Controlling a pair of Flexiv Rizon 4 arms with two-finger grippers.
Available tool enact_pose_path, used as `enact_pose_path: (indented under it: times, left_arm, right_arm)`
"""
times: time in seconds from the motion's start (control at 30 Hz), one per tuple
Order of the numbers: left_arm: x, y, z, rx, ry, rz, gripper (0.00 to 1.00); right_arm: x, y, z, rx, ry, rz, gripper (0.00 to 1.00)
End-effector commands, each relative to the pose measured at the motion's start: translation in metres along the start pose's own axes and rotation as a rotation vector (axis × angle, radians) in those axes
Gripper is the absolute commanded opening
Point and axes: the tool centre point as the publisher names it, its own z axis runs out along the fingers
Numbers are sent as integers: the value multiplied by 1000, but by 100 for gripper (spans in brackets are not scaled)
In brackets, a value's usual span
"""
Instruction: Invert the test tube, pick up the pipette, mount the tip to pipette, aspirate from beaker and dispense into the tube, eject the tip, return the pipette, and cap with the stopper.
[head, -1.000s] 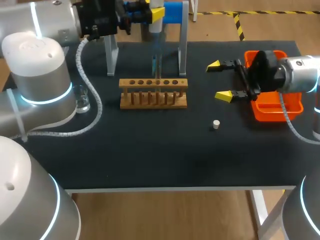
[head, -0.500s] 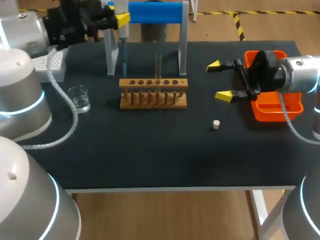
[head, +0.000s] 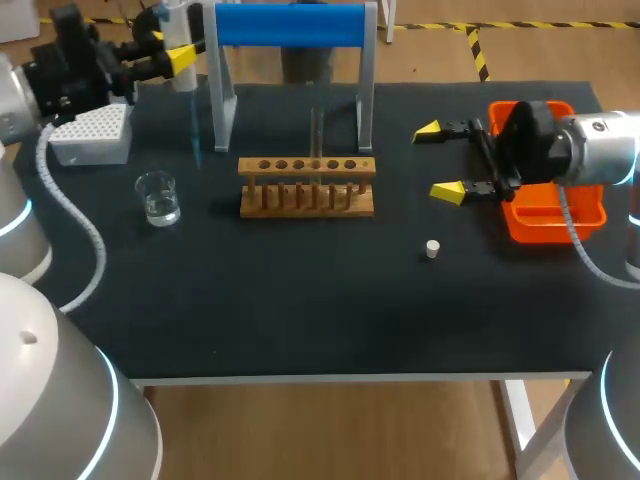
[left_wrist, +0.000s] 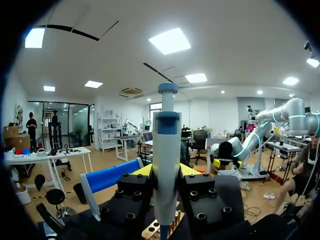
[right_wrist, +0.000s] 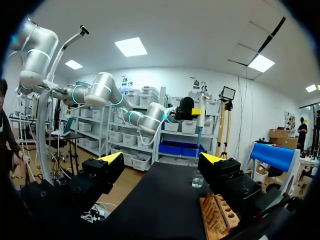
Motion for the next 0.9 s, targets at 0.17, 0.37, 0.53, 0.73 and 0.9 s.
enact_pose_path:
  times: [0.17,0.37,0.53,0.73,0.9]
  left_arm:
    - [-15,7,-34,10,-9,21,0]
    - [-33,14,-43,-1,-12,30,0]
    - [-43,20,-48,2,-18,33,0]
    - [-52,26,-48,-2,-16,27,0]
    - [-54,27,-47,4,-10,29,0]
  right_arm:
    - [0,1,0,3,-1,0,100]
    - [0,1,0,3,-1,0,100]
    - [0,1,0,3,-1,0,100]
    - [0,1,0,3,-1,0,100]
    - [0,1,0,3,-1,0,100]
